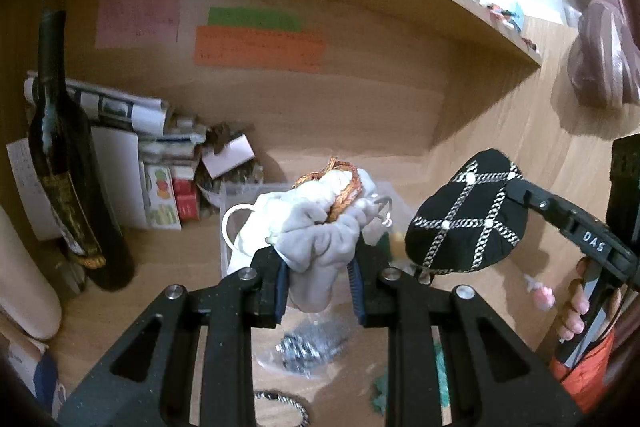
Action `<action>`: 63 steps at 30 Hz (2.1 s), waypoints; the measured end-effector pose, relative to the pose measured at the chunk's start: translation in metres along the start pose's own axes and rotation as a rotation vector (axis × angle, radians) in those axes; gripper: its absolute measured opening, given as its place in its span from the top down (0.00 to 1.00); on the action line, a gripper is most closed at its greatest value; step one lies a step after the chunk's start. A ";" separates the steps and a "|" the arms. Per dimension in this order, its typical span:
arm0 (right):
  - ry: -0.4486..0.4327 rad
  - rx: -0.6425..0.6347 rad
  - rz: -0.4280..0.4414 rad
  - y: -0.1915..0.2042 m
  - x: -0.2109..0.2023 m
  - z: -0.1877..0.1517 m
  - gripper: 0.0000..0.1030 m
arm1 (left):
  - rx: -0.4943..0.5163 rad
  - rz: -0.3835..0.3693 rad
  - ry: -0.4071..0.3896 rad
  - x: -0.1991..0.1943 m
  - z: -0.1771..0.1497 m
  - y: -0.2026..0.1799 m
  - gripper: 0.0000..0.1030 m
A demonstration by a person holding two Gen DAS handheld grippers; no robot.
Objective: Organize soft objects
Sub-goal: 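Lower the pouch into the bin with the left tool while the right tool releases the cap there, then grasp the black-white beaded bracelet with the left tool while the right tool grasps the green knit cloth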
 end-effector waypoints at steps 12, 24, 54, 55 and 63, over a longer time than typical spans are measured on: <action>0.028 -0.053 0.000 -0.001 0.045 0.009 0.90 | 0.002 0.008 0.078 0.053 0.001 0.013 0.75; 0.226 -0.098 0.022 0.000 0.111 -0.041 0.90 | 0.026 -0.007 0.258 0.121 -0.040 0.011 0.75; 0.231 -0.147 -0.049 -0.002 0.086 -0.043 0.27 | 0.070 -0.003 0.189 0.080 -0.028 -0.002 0.34; 0.219 -0.146 -0.048 0.000 0.081 -0.039 0.25 | 0.071 0.000 0.173 0.074 -0.024 -0.002 0.32; 0.141 -0.133 -0.025 0.012 0.040 -0.022 0.13 | 0.083 0.018 0.081 0.026 -0.007 0.001 0.19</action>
Point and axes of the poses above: each gripper's, at about its wrist camera, not at the fingertips, and x roughly the way its jaws point, y to its left, z to its top, the point moved 9 cm from there along x, roughly the way its jaws point, and after that the axes turned 4 degrees about -y, right-handed, at the moved point
